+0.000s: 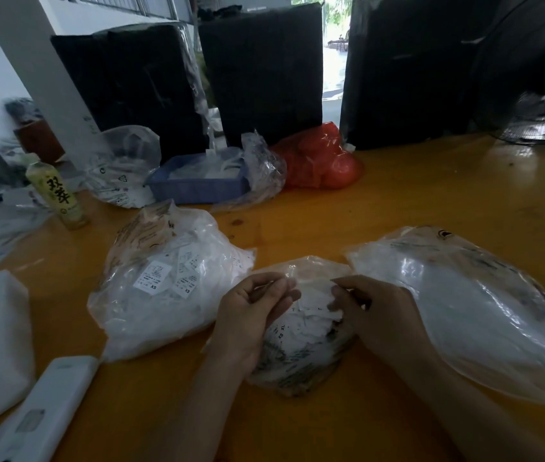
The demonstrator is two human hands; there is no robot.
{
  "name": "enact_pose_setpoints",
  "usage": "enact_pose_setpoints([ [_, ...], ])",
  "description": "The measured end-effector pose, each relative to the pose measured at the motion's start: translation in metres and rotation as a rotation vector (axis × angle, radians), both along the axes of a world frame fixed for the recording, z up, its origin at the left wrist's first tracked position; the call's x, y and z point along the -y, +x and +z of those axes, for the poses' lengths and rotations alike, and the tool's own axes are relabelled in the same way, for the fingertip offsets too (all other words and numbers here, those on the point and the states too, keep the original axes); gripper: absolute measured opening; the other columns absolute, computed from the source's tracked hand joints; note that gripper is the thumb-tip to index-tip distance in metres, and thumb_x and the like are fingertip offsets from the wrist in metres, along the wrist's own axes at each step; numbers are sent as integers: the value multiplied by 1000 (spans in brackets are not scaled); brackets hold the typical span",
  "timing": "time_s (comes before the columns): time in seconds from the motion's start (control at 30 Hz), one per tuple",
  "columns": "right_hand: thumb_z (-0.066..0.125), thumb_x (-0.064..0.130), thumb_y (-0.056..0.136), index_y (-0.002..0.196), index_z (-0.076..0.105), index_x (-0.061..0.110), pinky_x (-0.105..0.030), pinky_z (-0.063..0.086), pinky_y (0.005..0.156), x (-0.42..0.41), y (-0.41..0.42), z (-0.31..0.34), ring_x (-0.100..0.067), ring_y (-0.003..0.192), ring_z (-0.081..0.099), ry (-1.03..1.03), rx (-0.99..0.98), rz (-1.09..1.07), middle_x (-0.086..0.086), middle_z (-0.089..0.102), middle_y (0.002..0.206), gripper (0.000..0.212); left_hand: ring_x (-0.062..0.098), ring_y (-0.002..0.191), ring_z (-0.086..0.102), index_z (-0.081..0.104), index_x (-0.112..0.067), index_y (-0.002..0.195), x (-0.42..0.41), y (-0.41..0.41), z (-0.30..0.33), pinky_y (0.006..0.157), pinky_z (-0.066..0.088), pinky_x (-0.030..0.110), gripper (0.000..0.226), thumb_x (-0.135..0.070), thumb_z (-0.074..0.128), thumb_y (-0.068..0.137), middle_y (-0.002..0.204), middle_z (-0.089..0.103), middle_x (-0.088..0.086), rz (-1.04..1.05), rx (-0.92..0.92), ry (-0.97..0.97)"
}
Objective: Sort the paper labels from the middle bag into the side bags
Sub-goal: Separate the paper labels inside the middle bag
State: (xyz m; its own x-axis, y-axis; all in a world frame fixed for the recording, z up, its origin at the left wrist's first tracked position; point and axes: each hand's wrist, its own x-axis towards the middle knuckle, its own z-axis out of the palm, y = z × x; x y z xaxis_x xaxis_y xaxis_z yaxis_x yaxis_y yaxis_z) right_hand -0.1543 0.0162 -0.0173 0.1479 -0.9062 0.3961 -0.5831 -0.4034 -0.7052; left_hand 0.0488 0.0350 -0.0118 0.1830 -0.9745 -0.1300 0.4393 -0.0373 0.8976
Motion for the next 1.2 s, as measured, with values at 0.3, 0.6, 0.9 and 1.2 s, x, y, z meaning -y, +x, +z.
enact_pose_setpoints([
  [0.3,73,29,91,112,67,43,-7,50,64,2,-2,1,7,78,67,110,260,-11,31,69,84,26,33,97,78,81,-4,97,-1,-3,-5,80,62,26,26,-19,85,75,102,78,24,-4,18,-11],
  [0.6,67,20,96,104,65,32,-24,61,70,4,-3,1,-5,79,74,111,444,68,15,76,87,14,31,104,78,83,-11,102,-5,-7,-3,85,62,25,29,-24,86,76,108,79,19,-113,76,8],
  [0.9,68,25,93,100,65,36,-21,59,74,-2,1,1,1,81,71,36,293,64,18,73,86,13,29,102,78,82,-11,104,-8,-12,-3,86,61,24,40,-31,89,69,104,80,18,-162,174,-30],
  [1.2,71,23,93,102,71,28,-15,55,73,-3,3,1,3,85,68,8,172,55,18,71,87,11,29,97,79,86,-22,95,-9,-12,0,82,62,26,16,-27,82,80,98,81,16,-123,211,-11],
])
